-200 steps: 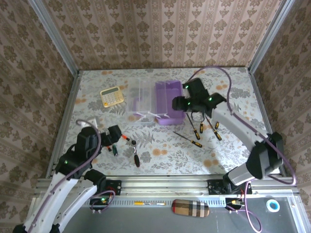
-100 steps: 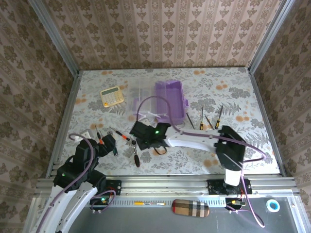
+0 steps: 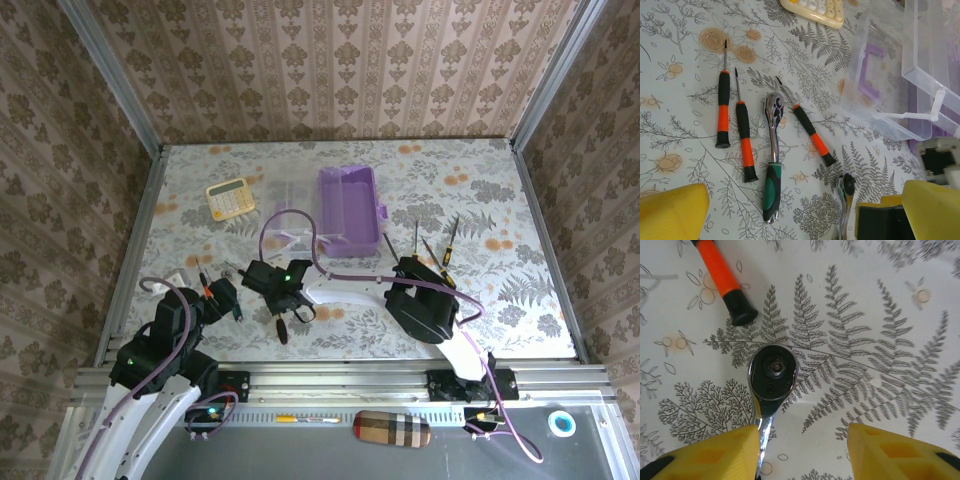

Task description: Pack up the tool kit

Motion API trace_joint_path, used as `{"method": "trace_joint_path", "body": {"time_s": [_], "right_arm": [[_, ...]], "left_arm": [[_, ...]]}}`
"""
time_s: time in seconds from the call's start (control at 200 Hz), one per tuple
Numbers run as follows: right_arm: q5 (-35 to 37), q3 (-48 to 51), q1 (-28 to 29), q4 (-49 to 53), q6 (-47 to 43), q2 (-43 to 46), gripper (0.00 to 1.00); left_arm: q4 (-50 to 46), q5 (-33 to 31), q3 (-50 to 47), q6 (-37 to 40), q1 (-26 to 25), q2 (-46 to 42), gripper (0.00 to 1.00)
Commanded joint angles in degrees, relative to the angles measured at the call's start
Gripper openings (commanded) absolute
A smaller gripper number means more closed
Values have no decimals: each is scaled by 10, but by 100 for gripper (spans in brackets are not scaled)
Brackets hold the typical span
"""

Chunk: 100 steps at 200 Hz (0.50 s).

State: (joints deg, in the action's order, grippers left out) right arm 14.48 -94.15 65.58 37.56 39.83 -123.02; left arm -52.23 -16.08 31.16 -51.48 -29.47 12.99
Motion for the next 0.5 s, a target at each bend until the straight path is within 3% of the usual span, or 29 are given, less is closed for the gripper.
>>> {"method": "trace_joint_path", "body": {"time_s": [0.0, 0.36, 0.495], "right_arm": [[-21, -25, 6, 0, 19, -28, 47], [-35, -41, 9, 2, 17, -61, 44], [-38, -40, 9, -3, 13, -67, 32]], "left_arm": [[-19, -11, 1, -12, 6, -11, 100], [-5, -14, 3, -1, 6, -10, 100], [-5, -17, 3, -1, 6, -11, 100]]}}
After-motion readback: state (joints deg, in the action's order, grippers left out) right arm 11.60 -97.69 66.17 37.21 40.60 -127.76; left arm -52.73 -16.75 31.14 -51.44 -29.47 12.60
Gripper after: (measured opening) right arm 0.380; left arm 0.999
